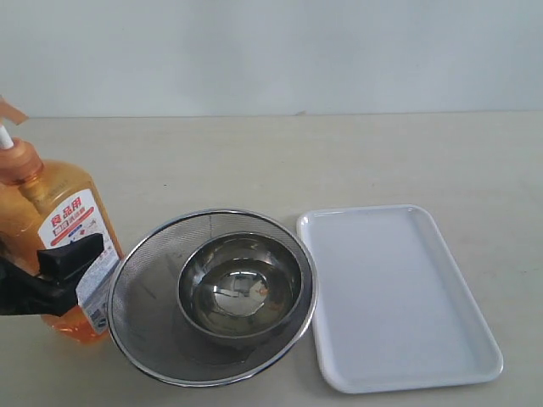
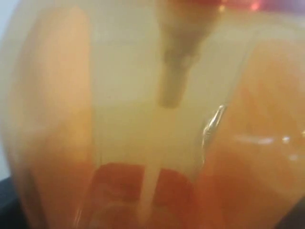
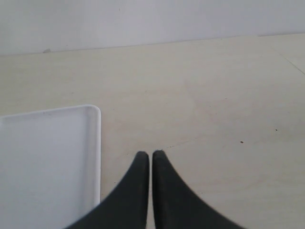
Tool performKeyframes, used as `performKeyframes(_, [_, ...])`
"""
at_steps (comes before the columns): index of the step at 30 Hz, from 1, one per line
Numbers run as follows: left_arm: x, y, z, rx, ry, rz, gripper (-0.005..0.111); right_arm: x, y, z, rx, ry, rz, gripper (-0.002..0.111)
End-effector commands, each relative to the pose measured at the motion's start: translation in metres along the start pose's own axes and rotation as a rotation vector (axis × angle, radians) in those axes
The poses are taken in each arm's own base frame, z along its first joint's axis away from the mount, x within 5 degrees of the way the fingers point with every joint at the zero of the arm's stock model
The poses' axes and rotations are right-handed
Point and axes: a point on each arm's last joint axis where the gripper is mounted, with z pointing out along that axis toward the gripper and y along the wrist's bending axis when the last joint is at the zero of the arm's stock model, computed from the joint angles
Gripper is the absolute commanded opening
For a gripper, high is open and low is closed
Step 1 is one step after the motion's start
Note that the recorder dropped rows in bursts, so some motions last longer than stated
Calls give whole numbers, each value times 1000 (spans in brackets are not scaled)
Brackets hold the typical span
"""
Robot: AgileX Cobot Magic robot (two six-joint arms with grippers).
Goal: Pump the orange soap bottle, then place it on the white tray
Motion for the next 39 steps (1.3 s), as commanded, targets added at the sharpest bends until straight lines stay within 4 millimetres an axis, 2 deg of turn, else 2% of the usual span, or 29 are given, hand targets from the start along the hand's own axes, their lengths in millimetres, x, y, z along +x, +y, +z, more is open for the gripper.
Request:
performKeyframes(1, [-10, -1, -2, -3, -69, 6, 5, -1, 0, 0, 6, -17, -5, 0])
performKeyframes(7, [-23, -2, -7, -11, -140, 34, 5, -1, 0, 0, 6, -17, -5, 0])
performKeyframes(24, [-41, -2, -27, -96, -114, 153, 5, -1, 0, 0, 6, -17, -5, 0])
performKeyframes(34, [-49, -7, -7, -65, 44, 220, 5, -1, 0, 0, 6, -17, -5, 0])
performKeyframes(39, [-54, -9, -8, -123, 62, 248, 5, -1, 0, 0, 6, -17, -5, 0])
